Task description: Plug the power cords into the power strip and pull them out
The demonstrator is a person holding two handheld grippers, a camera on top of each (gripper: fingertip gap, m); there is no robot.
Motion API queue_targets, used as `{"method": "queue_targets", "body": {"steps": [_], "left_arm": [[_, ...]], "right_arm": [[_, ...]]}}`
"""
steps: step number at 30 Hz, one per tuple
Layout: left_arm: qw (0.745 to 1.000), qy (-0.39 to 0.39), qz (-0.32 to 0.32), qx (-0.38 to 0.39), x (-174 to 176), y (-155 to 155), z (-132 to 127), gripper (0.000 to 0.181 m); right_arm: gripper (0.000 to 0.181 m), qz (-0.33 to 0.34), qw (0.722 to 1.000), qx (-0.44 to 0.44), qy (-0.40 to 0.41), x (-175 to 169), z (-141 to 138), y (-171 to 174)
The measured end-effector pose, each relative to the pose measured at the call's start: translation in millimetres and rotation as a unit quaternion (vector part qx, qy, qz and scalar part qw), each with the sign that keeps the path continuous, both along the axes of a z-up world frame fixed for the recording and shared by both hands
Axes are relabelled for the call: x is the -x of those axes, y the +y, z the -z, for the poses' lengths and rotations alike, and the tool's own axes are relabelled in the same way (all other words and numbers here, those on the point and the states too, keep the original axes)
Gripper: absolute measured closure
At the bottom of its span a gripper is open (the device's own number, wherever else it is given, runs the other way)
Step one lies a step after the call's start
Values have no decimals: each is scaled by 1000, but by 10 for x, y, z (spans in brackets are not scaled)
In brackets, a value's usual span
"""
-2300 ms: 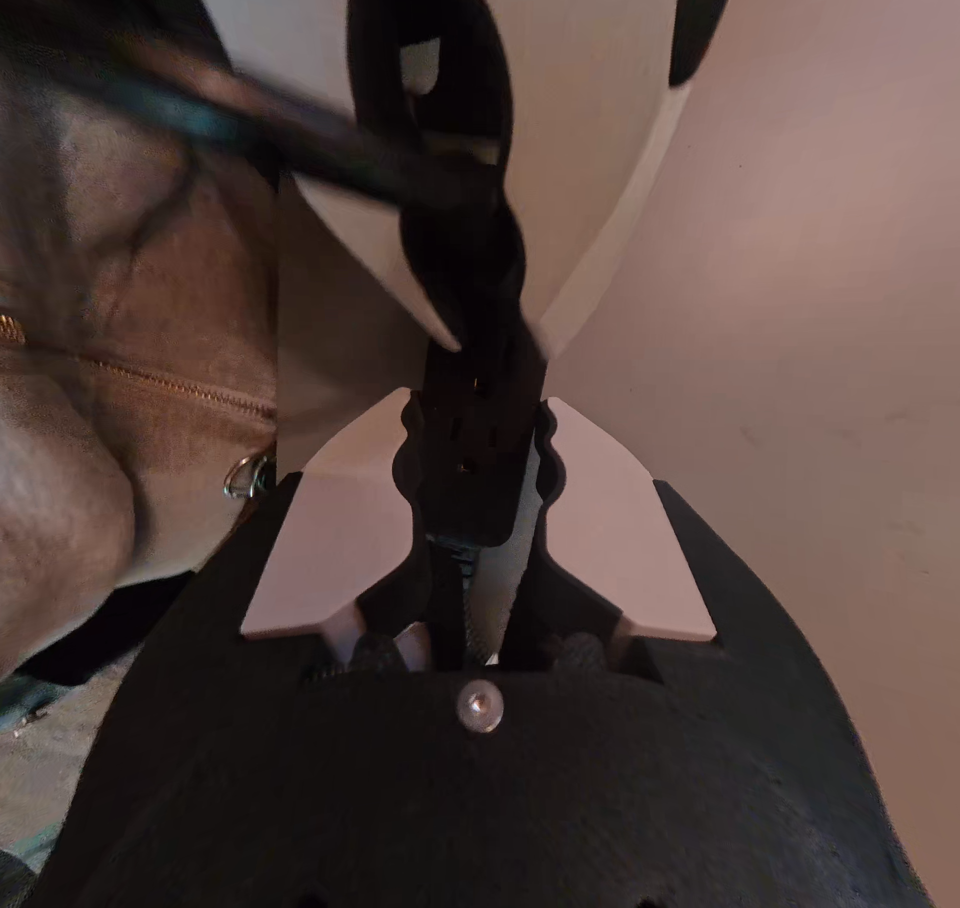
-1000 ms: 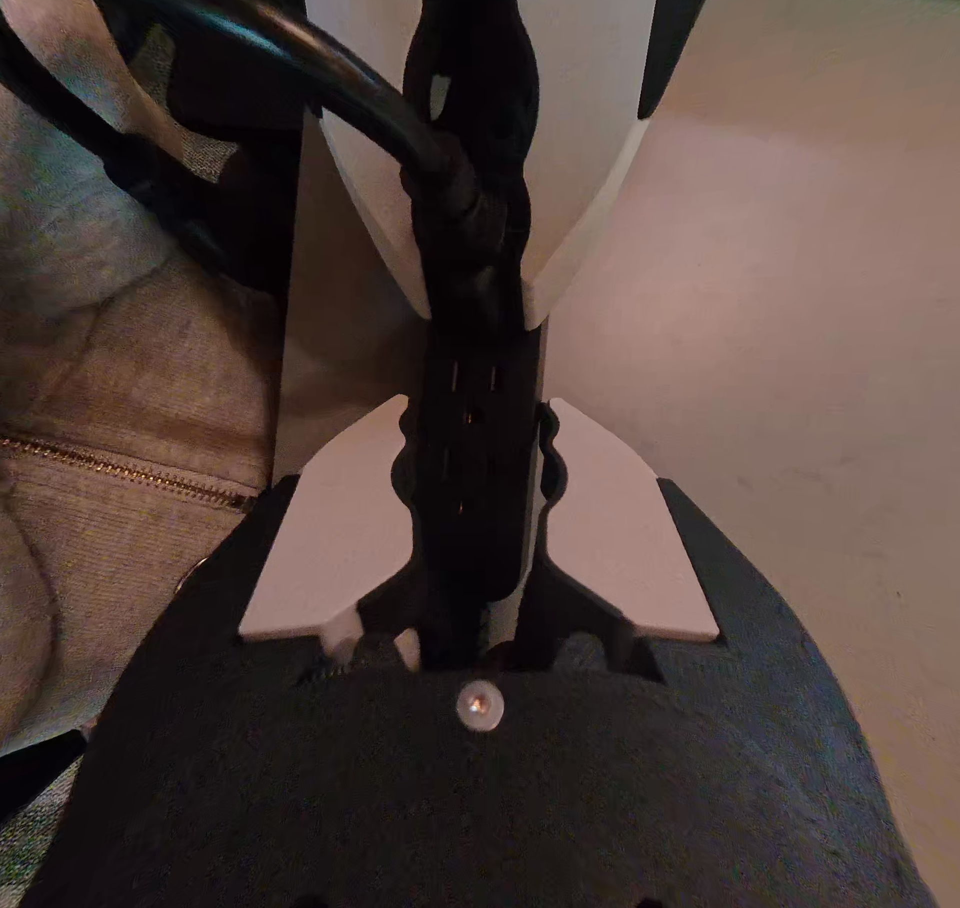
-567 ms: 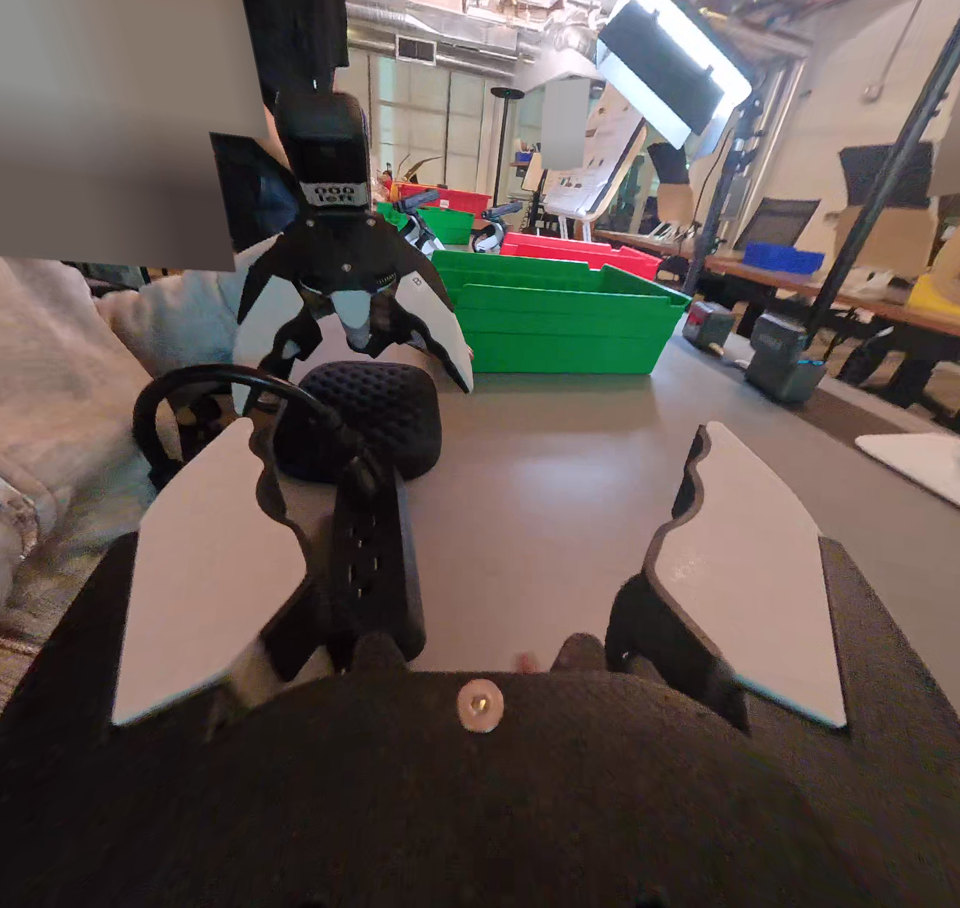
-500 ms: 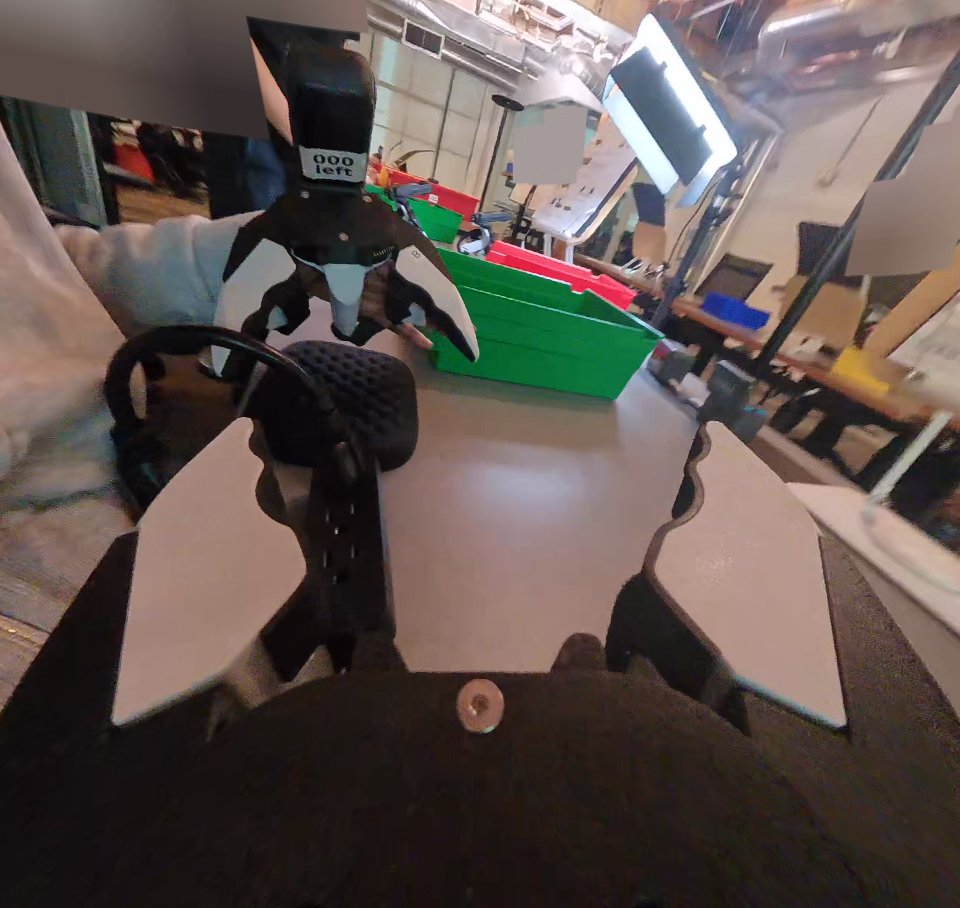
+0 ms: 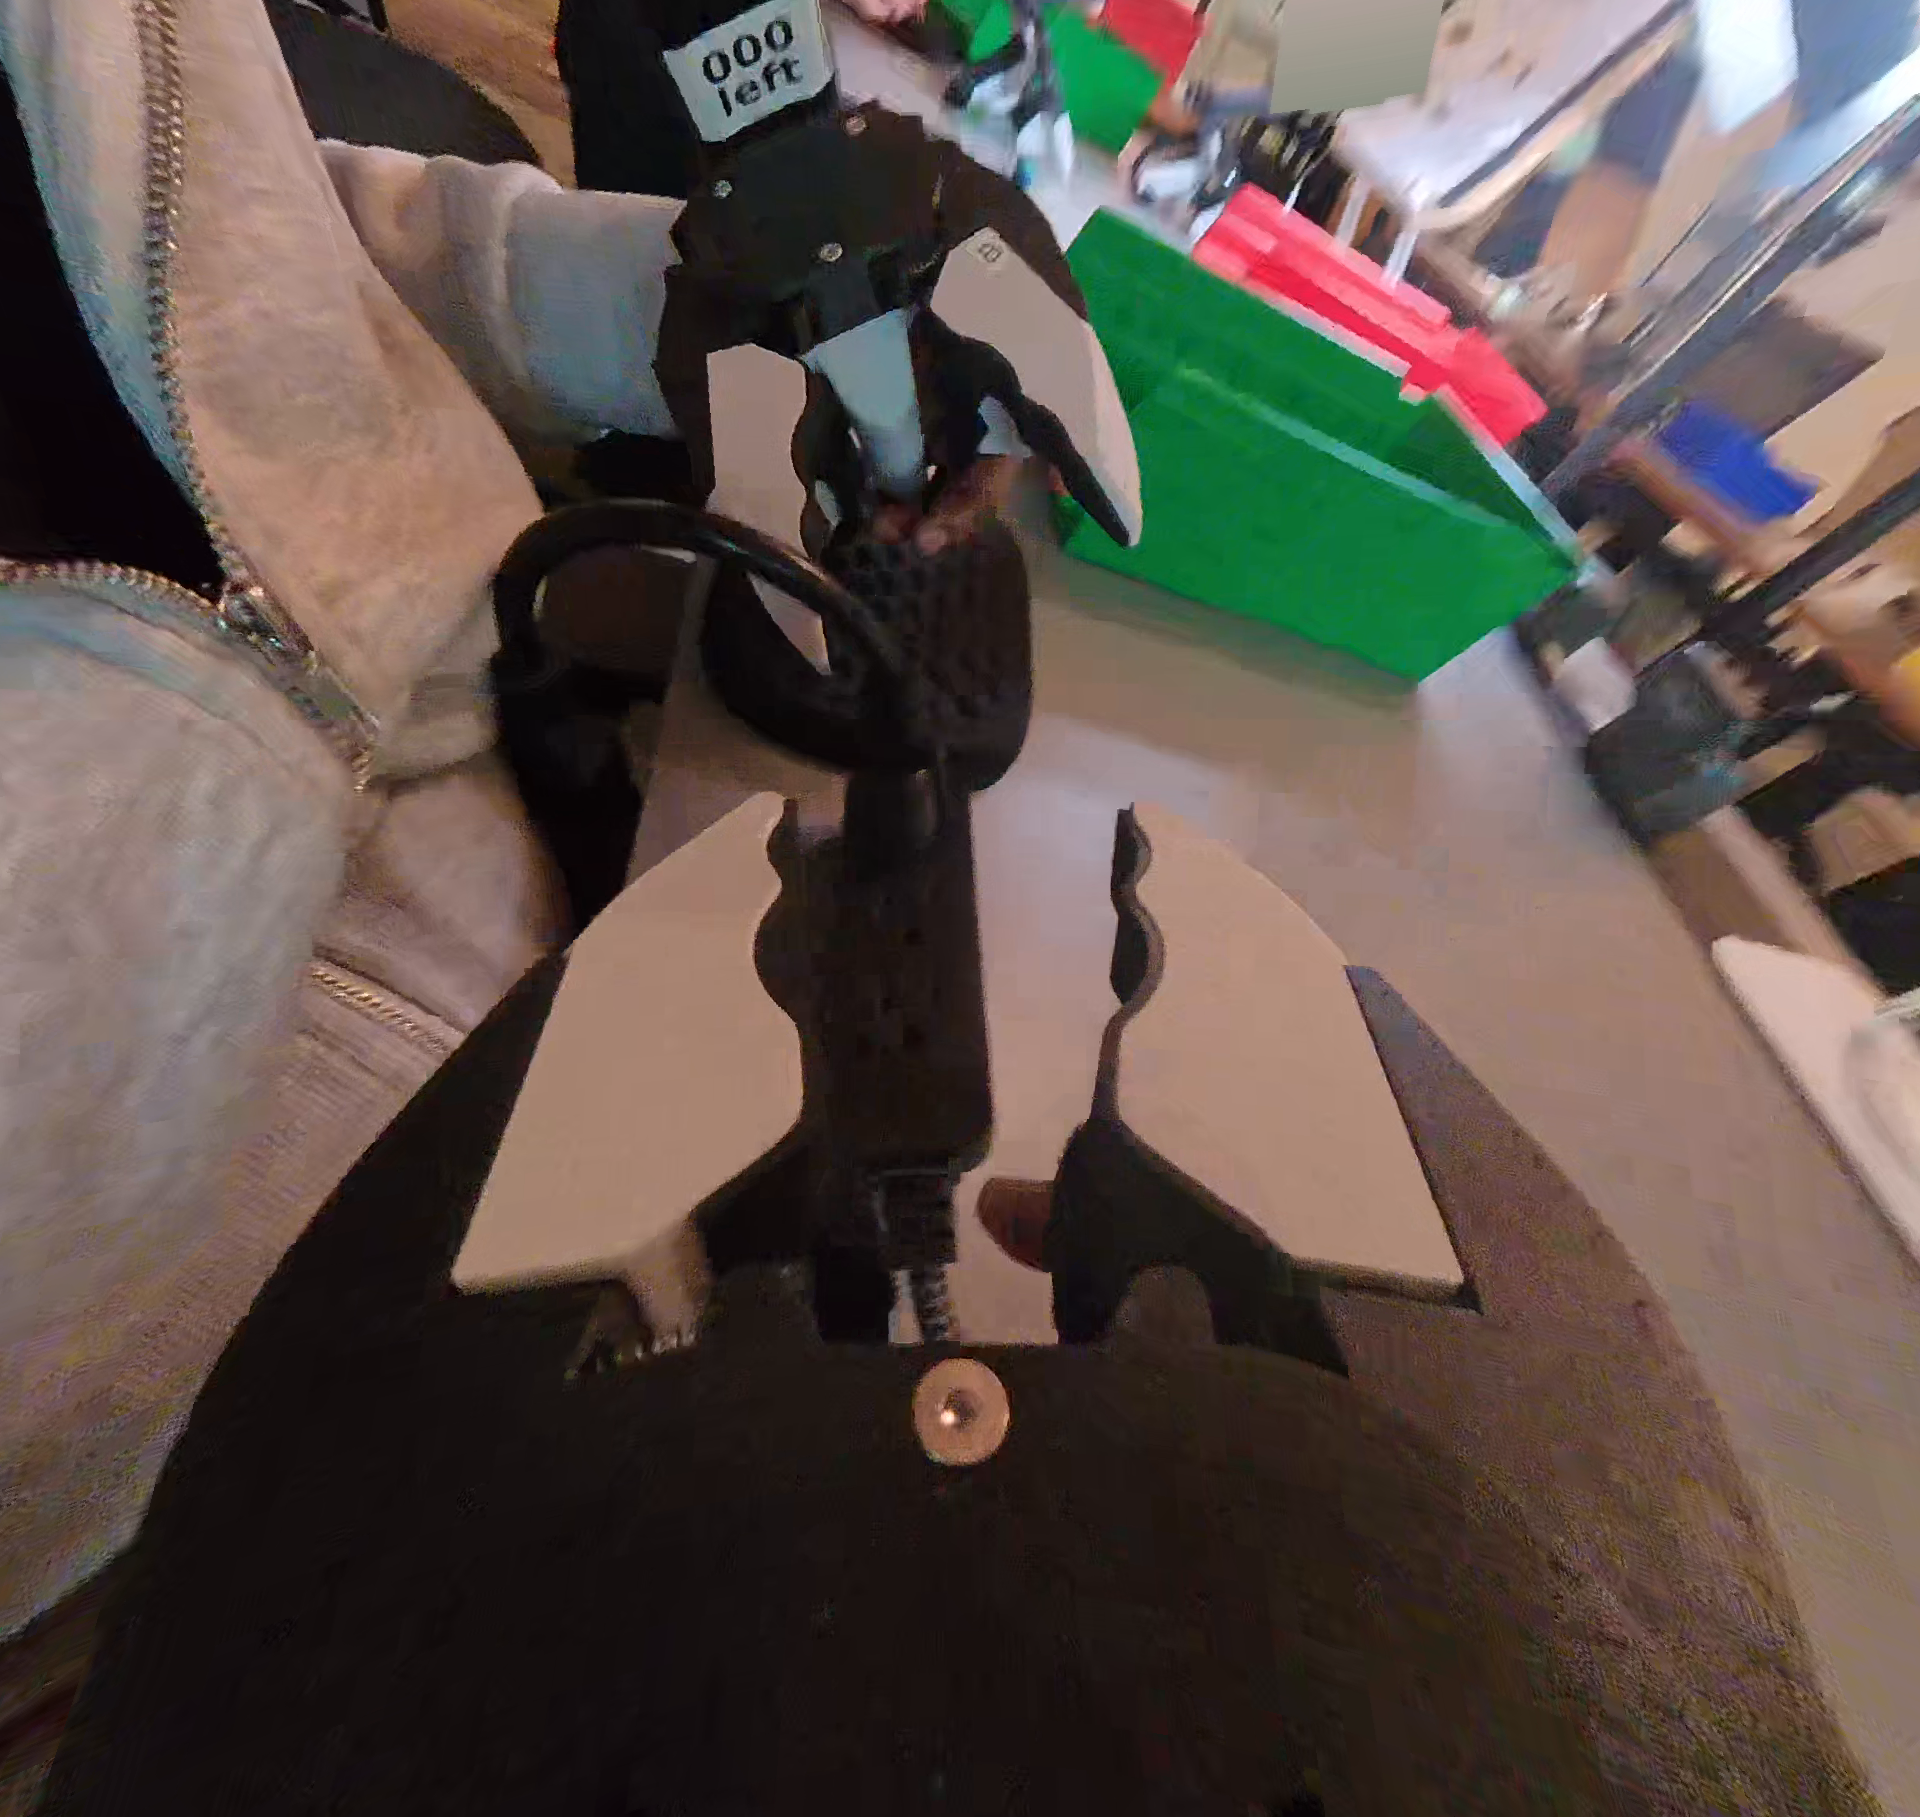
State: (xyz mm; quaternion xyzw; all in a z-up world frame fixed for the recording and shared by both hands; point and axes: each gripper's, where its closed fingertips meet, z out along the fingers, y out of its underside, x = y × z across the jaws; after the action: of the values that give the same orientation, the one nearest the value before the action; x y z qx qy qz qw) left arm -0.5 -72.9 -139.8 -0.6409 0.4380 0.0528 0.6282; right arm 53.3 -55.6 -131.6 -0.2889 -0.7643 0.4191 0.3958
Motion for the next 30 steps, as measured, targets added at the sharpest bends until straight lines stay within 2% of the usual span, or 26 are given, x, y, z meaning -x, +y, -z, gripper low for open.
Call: {"method": "queue_targets", "body": {"steps": [2,5,7,10,11,13,16,18,20,23,30], "left_arm": [[999,18,12,42,-88,46,172,121],[994,45,34,94,-175,101,376,133],[990,73,33,116,-179,148,482,142],[988,69,32,137,-195,188,527,154],[987,61,28,149,-184,197,530,154],[983,31,13,181,-133,232,536,155],[973,-13,-13,231,-49,305,551,155],[964,-35,-22,261,-26,339,562,155],[956,-56,-26,286,-11,360,572,155],[950,-71,-33,301,12,383,583,155],[947,-100,-18,306,44,359,545,156]], "right_arm": [[131,2,997,6,-79,49,235,-57],[132,27,988,-23,-150,147,571,-42],[130,48,986,-41,-154,220,658,-2],[166,76,984,-76,-143,296,621,151],[169,69,983,-85,-149,310,624,170],[163,46,980,-83,-173,326,644,166],[132,27,979,-48,-195,380,599,126],[129,24,976,-27,-215,407,610,119],[120,39,965,-47,-256,425,751,202],[137,48,963,-65,-257,515,854,261],[136,15,962,-6,-273,560,872,208]]}}
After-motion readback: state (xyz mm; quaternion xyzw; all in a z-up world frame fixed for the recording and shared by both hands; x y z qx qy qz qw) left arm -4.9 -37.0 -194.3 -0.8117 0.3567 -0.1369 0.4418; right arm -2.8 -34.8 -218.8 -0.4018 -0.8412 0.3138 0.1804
